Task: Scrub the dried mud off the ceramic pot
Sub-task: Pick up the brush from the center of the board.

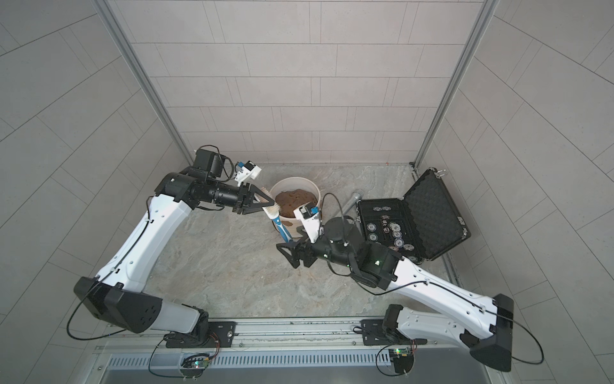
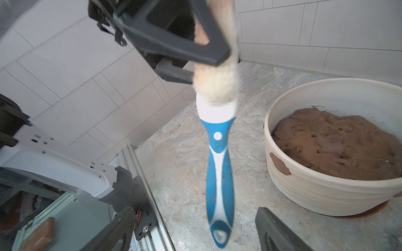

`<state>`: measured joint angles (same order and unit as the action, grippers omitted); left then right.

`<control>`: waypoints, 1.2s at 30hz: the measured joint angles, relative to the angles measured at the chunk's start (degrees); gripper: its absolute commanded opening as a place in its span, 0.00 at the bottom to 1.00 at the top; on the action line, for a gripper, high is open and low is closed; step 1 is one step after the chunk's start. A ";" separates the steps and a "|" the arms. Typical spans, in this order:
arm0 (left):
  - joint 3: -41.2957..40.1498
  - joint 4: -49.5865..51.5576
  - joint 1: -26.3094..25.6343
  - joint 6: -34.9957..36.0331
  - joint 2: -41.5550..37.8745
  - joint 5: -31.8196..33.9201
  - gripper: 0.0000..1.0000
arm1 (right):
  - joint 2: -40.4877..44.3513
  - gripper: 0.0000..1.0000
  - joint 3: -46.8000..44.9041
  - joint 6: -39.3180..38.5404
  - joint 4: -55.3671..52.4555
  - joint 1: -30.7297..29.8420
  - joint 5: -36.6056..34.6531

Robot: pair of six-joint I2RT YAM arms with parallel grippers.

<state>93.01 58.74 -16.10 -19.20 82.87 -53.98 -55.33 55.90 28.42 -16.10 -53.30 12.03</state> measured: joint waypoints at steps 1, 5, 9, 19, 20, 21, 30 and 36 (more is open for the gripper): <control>0.04 0.57 -0.02 1.60 -0.11 -1.18 0.25 | 1.29 0.95 -0.76 2.05 1.57 3.28 4.85; 0.48 4.00 -0.04 8.44 -0.76 -5.92 0.20 | 1.44 0.94 -3.17 11.39 11.78 10.78 22.38; 1.81 7.63 -0.04 14.56 -1.25 -9.57 0.20 | -4.66 0.90 -3.56 19.37 22.27 11.19 35.06; 3.85 12.68 -0.04 21.18 -2.47 -15.93 0.20 | -11.82 0.71 -3.63 28.76 40.48 7.63 44.68; 4.17 12.96 -0.04 21.46 -2.47 -16.52 0.20 | -12.20 0.67 -3.63 29.64 41.97 7.32 44.74; 4.46 13.07 -0.04 21.73 -2.47 -16.85 0.20 | -12.52 0.63 -3.65 30.18 43.21 7.13 44.72; 5.01 14.43 -0.17 22.67 -2.67 -19.74 0.25 | -13.38 0.00 -5.66 32.70 46.95 6.43 42.58; 5.01 14.16 -0.13 23.23 -2.82 -18.67 0.92 | -13.40 0.00 -5.60 30.77 44.44 6.38 42.38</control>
<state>98.02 72.90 -16.23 4.03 80.05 -72.64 -68.73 50.30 59.20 28.34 -46.92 54.41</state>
